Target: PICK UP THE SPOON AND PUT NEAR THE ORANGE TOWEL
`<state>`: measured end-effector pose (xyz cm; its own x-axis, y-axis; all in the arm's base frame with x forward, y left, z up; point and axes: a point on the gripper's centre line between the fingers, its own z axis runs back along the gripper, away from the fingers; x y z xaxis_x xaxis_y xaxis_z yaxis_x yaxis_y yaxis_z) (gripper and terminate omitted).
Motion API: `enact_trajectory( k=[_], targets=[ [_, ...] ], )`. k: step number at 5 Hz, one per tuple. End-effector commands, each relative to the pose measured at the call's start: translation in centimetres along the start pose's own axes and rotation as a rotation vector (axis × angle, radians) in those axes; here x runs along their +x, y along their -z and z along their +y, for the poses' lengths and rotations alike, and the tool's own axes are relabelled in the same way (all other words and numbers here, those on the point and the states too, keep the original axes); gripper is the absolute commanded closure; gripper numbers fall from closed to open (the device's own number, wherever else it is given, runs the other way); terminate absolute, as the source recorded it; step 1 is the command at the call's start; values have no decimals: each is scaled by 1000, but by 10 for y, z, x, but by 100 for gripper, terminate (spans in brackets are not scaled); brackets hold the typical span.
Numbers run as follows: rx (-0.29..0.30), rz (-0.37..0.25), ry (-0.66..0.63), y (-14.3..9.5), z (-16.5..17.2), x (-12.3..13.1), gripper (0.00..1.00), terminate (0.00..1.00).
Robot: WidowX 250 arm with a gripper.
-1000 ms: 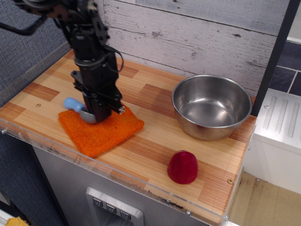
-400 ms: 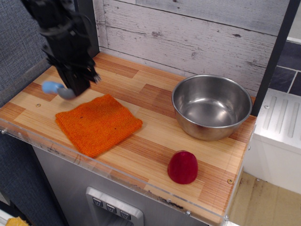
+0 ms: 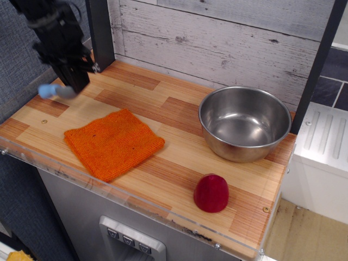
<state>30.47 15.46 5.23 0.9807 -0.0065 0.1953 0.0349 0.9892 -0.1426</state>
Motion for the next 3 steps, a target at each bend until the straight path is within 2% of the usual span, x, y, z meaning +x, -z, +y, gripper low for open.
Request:
enact_trajectory(
  k=[1,2,3],
  targets=[
    [-26,-32,110,19,-33,50,100,0],
    [-21,-9,102,37,-51,60,100,0],
    [2,-2,21,34,-52,53,0,0]
  ],
)
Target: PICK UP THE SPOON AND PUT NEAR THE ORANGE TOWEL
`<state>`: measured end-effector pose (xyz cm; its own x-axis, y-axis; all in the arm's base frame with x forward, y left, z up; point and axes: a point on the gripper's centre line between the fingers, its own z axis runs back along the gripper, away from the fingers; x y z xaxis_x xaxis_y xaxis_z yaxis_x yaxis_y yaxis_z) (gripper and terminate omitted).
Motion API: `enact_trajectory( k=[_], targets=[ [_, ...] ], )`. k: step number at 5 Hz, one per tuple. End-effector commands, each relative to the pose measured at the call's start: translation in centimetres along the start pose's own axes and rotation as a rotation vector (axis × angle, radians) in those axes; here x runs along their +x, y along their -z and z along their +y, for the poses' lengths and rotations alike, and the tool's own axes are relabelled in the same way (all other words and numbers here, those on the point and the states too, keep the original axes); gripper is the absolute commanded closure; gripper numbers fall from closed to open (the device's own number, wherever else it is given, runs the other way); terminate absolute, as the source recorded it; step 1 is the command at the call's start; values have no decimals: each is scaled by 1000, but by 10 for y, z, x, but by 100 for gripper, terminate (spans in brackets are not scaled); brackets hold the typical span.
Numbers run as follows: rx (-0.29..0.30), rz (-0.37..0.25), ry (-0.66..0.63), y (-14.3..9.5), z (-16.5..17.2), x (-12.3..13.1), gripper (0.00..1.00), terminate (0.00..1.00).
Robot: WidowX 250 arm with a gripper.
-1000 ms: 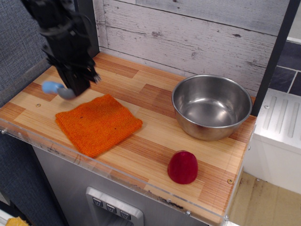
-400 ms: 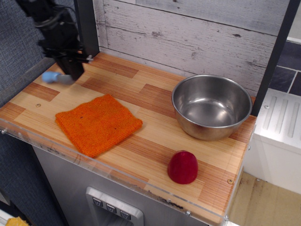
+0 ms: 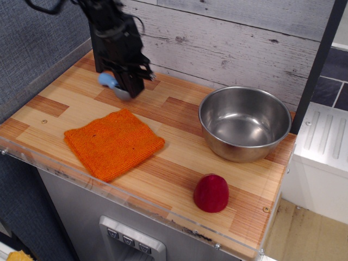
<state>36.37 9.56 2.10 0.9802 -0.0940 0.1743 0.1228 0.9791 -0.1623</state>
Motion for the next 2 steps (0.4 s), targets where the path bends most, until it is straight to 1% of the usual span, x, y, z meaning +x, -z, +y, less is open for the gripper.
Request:
enact_trajectory(
  k=[1,2],
  targets=[
    [58,-108,-159,-44,-17,-8,0,0],
    [105,-153,-262,-83,-47,-21,0,0]
  ],
)
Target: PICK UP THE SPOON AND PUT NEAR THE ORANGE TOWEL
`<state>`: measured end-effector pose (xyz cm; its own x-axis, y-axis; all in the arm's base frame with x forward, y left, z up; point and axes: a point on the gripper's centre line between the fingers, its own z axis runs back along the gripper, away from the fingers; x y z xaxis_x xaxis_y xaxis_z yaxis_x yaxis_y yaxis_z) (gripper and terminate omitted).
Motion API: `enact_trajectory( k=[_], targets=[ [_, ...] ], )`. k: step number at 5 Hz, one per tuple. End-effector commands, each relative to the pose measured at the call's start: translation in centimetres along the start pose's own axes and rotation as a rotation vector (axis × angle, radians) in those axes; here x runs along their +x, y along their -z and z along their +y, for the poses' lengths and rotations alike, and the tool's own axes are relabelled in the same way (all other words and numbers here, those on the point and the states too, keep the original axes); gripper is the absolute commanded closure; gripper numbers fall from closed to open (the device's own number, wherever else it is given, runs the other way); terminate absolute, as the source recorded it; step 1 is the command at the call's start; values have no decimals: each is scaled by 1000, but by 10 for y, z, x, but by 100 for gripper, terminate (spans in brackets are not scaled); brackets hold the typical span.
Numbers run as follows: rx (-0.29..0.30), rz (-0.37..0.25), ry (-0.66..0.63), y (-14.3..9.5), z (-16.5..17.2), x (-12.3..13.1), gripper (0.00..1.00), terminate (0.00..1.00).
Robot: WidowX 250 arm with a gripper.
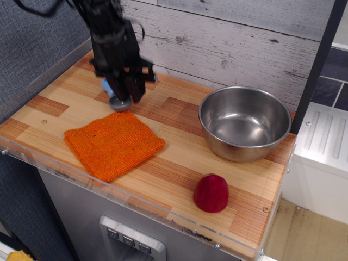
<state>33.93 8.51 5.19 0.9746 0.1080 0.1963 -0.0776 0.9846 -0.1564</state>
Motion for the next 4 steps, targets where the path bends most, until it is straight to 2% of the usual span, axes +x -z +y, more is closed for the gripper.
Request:
enact_trajectory(
  k=[1,2,4],
  targets=[
    [80,-99,-107,-74,-55,-23,0,0],
    [87,-72,-93,-77,-74,-39,0,0],
    [87,-72,-93,-77,-74,-39,0,0]
  ],
)
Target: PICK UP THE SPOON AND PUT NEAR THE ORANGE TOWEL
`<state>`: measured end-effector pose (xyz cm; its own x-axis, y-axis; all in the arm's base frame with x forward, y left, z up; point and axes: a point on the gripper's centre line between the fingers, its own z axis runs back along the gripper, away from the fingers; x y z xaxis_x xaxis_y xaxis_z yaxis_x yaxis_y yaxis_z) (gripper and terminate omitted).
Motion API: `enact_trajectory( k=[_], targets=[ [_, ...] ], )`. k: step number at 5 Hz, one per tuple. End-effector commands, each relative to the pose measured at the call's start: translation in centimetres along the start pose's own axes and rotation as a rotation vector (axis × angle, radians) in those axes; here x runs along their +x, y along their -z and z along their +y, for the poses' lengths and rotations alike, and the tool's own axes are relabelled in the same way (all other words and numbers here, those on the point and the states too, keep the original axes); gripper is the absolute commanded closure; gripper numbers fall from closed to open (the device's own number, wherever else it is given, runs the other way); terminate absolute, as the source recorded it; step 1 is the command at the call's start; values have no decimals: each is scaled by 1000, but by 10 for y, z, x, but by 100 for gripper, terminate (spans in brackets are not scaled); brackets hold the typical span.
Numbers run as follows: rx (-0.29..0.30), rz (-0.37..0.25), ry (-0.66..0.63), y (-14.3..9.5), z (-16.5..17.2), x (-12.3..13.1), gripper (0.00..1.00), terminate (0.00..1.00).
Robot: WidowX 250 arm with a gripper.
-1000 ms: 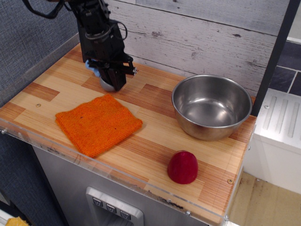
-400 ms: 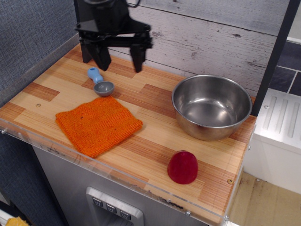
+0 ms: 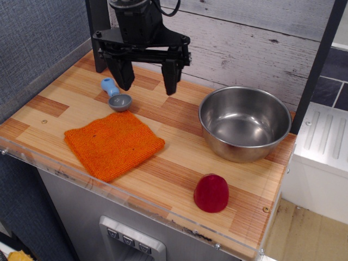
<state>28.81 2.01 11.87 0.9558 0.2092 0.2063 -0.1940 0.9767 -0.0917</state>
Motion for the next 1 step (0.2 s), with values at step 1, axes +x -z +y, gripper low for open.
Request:
enact_trajectory(
  k=[1],
  targets=[
    [-3,-49,6,-10,-3,4,0,100]
  ],
)
